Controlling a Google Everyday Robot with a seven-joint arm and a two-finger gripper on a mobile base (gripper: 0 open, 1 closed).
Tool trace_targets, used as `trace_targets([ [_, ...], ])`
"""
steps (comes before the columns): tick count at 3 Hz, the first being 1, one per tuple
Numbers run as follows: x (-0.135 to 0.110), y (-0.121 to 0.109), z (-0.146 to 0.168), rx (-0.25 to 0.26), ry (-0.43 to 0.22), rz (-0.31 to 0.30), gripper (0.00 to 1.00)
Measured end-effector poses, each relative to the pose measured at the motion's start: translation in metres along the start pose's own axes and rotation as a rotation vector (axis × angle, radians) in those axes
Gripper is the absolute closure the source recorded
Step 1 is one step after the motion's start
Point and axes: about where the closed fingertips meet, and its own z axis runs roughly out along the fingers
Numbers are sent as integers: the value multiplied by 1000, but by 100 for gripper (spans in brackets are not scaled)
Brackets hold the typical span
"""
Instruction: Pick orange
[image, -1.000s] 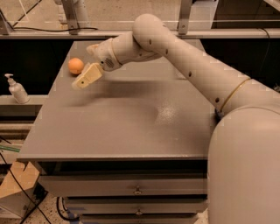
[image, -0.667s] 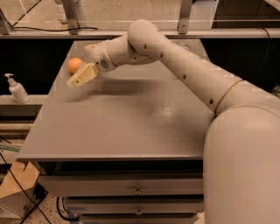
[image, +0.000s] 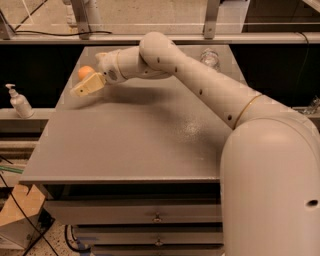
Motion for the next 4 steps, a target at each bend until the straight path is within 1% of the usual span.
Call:
trace_targets([
  [1,4,-6,14,1,-9,27,16],
  [2,5,-8,23,-3,-15,38,40],
  [3,8,-12,21,11,-27,52,62],
  [4,-2,-11,2,21,-69,38,86],
])
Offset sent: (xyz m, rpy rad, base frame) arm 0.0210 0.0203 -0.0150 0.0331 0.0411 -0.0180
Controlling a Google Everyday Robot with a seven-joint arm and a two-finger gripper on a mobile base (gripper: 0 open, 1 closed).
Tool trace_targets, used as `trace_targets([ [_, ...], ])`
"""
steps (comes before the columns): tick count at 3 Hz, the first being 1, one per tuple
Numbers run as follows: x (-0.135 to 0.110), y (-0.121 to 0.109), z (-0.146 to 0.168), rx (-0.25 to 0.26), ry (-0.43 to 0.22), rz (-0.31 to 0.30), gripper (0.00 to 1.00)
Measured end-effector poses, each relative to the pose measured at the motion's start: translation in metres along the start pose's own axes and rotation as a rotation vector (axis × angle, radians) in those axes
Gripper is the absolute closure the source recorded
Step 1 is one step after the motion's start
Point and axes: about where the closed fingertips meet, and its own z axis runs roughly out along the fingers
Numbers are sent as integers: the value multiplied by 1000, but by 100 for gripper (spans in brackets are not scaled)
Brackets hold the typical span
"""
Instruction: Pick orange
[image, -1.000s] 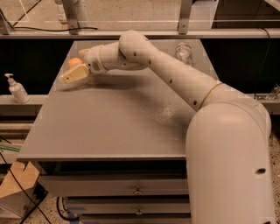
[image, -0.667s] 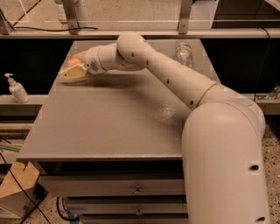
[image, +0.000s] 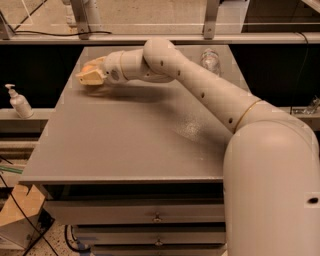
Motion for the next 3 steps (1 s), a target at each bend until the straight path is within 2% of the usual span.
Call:
trace_targets([
  [1,-42,7,-40,-17,-76,-101,100],
  [2,-97,15,-85,-47,-135,-265,100],
  [3,-104,18,-90,-64,-142,-291,100],
])
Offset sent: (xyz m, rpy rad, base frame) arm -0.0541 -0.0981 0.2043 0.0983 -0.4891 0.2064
